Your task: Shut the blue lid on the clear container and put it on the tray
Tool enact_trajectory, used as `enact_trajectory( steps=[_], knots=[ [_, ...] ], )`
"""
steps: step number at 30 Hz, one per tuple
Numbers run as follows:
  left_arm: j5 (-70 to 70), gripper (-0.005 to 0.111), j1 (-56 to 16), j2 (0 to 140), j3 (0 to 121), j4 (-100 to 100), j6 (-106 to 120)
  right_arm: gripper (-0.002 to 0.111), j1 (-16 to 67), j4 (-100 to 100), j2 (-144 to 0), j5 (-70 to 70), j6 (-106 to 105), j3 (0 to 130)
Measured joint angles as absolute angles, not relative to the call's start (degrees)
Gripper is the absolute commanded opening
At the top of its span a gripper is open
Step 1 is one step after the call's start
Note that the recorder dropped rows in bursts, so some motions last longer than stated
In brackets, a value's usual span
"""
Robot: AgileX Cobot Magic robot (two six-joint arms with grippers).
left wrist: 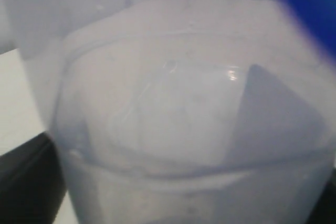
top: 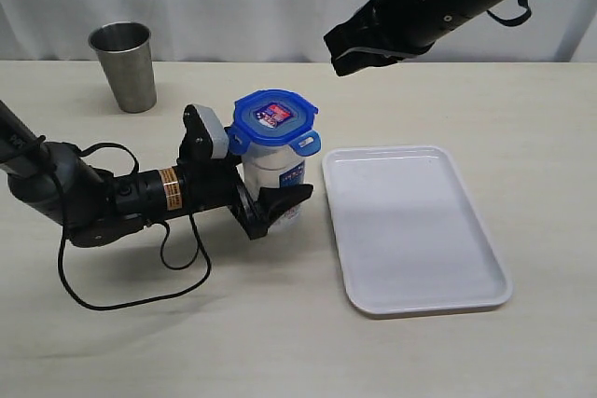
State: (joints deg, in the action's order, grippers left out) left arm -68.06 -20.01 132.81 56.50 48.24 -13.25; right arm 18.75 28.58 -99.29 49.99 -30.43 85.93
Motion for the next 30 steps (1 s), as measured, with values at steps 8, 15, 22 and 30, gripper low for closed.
enact_trajectory(
  steps=[8, 15, 22, 30],
  knots=[
    [-67.63, 0.017, -20.01, 132.81, 56.5, 48.0, -13.56, 0.004, 18.75, 28.58, -99.29, 49.86, -30.43, 85.93],
    [-66.96, 0.0, -20.01, 132.7, 56.86, 50.0, -13.68, 0.004, 18.75, 28.58, -99.29, 49.86, -30.43, 85.93],
    [-66.5, 0.0, -17.7, 131.38, 56.97, 57.74, -14.33, 0.024, 18.75, 28.94, -99.29, 49.86, -31.02, 85.93],
    [-68.43, 0.0, -9.36, 129.64, 56.97, 73.45, -16.16, 0.054, 18.75, 35.11, -99.29, 49.77, -31.02, 85.93]
  ],
)
